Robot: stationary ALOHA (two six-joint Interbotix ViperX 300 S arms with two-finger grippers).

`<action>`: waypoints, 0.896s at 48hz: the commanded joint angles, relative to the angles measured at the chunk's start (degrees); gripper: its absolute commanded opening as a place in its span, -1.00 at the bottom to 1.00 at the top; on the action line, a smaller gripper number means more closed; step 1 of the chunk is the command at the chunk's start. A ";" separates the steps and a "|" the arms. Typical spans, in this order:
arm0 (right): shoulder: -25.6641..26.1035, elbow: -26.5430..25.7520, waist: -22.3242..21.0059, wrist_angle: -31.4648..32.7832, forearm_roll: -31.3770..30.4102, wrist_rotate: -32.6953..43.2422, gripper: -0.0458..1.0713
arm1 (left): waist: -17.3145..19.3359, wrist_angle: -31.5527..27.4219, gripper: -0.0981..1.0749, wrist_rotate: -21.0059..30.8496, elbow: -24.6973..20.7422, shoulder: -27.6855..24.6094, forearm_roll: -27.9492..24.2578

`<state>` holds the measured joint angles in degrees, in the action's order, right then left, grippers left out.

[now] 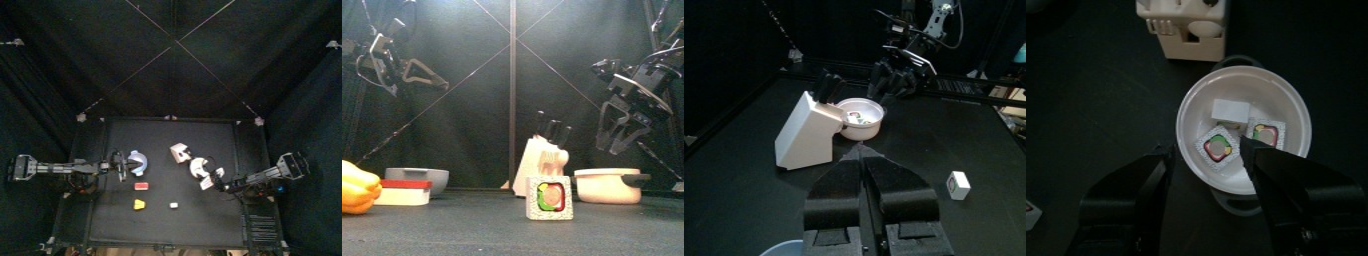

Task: Grab sushi piece from table

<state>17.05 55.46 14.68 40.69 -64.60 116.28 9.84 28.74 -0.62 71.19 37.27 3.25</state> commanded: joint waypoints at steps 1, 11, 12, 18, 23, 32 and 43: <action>0.44 -1.32 0.26 -2.64 -0.70 -0.35 0.65 | 0.09 0.53 -0.24 0.00 -0.70 -0.09 0.18; -1.93 -1.49 0.35 -10.37 -6.86 -0.44 0.65 | 0.35 0.53 -0.24 0.00 -0.70 0.00 0.09; -2.29 -1.58 0.35 -11.16 -7.65 -0.44 0.65 | 0.35 0.53 -0.24 0.00 -0.70 -0.09 0.09; -4.48 -2.64 0.35 -16.17 -13.18 -0.44 0.65 | 0.35 0.53 -0.24 0.00 -0.70 -0.09 0.09; -7.03 -4.48 0.88 -20.65 -18.02 -0.53 0.65 | 0.35 0.53 -0.24 0.00 -0.62 -0.09 0.09; -11.43 -8.09 1.58 -27.33 -25.05 -0.53 0.65 | 0.35 0.53 -0.24 0.00 -0.62 -0.09 0.09; -15.91 -11.51 1.49 -33.13 -28.56 -0.53 0.65 | 0.35 0.53 -0.24 0.00 -0.62 0.00 0.09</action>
<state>1.23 45.97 16.26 9.23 -92.20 115.84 10.02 28.74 -0.62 71.28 37.35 3.34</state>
